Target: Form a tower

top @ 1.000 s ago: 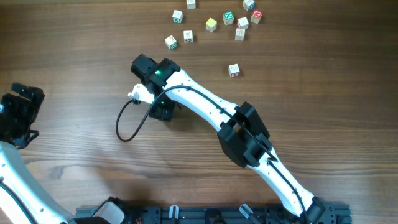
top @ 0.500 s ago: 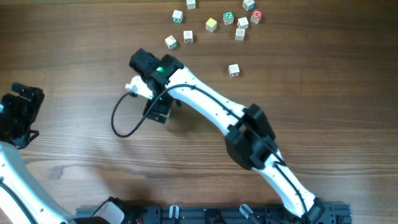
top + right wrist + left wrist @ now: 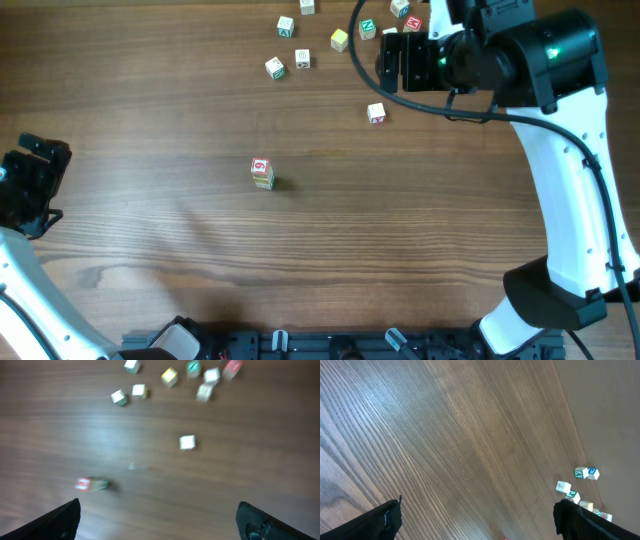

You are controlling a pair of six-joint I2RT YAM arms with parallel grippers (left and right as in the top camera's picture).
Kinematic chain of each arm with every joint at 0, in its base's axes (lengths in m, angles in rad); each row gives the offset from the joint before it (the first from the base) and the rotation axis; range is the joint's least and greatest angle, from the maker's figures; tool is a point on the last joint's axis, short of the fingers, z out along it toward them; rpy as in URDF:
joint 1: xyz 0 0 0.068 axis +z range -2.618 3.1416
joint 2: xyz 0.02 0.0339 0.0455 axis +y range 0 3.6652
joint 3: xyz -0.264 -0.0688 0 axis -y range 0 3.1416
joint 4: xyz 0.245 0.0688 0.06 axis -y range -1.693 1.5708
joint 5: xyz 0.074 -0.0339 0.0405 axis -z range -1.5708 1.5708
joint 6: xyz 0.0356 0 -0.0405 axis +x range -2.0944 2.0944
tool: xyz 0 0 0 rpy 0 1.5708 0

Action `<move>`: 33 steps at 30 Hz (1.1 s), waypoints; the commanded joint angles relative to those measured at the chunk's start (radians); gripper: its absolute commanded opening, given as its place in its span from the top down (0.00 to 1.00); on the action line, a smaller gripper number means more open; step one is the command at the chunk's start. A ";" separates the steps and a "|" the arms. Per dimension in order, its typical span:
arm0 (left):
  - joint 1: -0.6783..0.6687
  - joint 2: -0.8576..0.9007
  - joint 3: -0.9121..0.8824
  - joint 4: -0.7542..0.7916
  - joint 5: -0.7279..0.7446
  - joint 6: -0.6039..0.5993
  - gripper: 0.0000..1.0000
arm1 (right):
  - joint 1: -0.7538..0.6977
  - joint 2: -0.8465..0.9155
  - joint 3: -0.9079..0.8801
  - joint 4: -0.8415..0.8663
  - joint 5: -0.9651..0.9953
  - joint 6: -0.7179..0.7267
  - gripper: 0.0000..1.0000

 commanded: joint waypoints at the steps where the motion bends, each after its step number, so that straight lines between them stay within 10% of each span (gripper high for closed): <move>1: -0.003 0.006 0.005 -0.001 -0.016 -0.005 0.00 | 0.003 -0.002 -0.023 0.014 -0.155 0.162 0.00; 8: -0.208 0.005 0.027 0.048 0.315 0.356 0.00 | -0.056 -0.001 -0.023 -0.114 0.003 0.267 0.00; 16: -0.918 0.113 0.047 0.053 -0.214 0.521 0.00 | -0.243 -0.001 -0.024 -0.114 -0.114 0.100 0.00; 24: -0.978 0.528 0.557 -0.327 -0.214 0.532 0.00 | -0.243 -0.001 -0.024 -0.114 -0.109 0.094 0.00; 33: -1.061 0.541 0.353 -0.332 -0.206 0.523 0.00 | -0.243 -0.001 -0.024 -0.114 -0.109 0.073 0.00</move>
